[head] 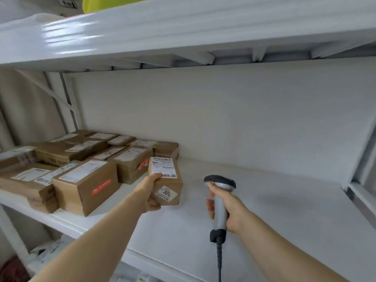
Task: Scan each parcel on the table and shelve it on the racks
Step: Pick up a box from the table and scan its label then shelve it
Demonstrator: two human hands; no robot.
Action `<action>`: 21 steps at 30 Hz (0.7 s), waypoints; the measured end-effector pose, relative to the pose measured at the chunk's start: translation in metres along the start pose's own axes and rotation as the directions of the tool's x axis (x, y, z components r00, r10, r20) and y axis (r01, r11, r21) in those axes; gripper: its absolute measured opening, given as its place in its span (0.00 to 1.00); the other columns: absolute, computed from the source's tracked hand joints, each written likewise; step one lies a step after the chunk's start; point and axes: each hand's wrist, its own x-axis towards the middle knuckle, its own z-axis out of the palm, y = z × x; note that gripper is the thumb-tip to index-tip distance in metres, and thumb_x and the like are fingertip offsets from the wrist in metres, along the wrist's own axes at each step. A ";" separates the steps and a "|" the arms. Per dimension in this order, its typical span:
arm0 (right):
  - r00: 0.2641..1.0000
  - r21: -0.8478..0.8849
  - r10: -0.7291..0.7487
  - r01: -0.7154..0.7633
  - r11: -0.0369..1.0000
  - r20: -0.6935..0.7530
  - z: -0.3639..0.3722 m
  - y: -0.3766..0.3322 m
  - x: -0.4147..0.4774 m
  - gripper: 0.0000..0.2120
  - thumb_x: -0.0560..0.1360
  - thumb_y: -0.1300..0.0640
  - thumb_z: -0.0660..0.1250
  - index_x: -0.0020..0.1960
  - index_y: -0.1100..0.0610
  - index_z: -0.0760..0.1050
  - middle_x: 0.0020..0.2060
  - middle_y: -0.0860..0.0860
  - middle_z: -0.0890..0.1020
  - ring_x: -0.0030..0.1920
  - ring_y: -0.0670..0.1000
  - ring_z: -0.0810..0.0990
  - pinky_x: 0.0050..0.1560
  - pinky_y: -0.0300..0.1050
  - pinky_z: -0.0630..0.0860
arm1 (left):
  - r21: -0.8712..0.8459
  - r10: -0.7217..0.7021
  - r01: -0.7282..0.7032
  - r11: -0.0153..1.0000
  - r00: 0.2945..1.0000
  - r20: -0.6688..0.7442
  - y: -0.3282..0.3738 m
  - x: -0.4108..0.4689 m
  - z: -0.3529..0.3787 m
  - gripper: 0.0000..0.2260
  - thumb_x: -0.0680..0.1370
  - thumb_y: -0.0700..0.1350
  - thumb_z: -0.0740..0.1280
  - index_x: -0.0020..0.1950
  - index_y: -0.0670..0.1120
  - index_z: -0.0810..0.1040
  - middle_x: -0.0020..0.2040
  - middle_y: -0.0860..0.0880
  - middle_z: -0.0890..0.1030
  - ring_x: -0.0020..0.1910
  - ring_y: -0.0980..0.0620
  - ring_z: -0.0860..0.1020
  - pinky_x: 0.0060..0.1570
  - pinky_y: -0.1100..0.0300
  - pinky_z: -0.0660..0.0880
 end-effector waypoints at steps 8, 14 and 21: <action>1.000 -0.067 -0.024 0.024 0.997 0.003 0.087 -0.013 0.052 0.19 0.69 0.47 0.76 0.50 0.61 0.78 0.35 0.56 0.82 0.31 0.51 0.79 0.32 0.43 0.76 | 0.023 -0.059 0.058 0.998 0.998 0.034 0.037 0.092 -0.038 0.15 0.75 0.53 0.70 0.56 0.47 0.74 0.50 0.41 0.82 0.50 0.41 0.81 0.54 0.42 0.78; 1.000 -0.082 -0.005 0.003 0.997 -0.024 0.119 -0.007 0.077 0.19 0.69 0.48 0.76 0.49 0.62 0.78 0.35 0.56 0.82 0.29 0.50 0.78 0.30 0.41 0.75 | 0.163 0.056 -0.036 0.986 0.991 -0.124 0.051 0.137 -0.048 0.19 0.81 0.52 0.62 0.67 0.42 0.69 0.55 0.40 0.78 0.53 0.41 0.77 0.55 0.45 0.76; 0.997 -0.061 0.005 -0.010 0.998 -0.075 0.127 -0.006 0.091 0.20 0.69 0.48 0.76 0.51 0.62 0.78 0.35 0.56 0.82 0.28 0.50 0.78 0.26 0.39 0.75 | 0.958 0.649 -0.272 -0.089 0.714 0.263 0.022 0.126 -0.020 0.34 0.78 0.63 0.57 0.79 0.52 0.46 0.75 0.41 0.54 0.74 0.40 0.53 0.69 0.43 0.55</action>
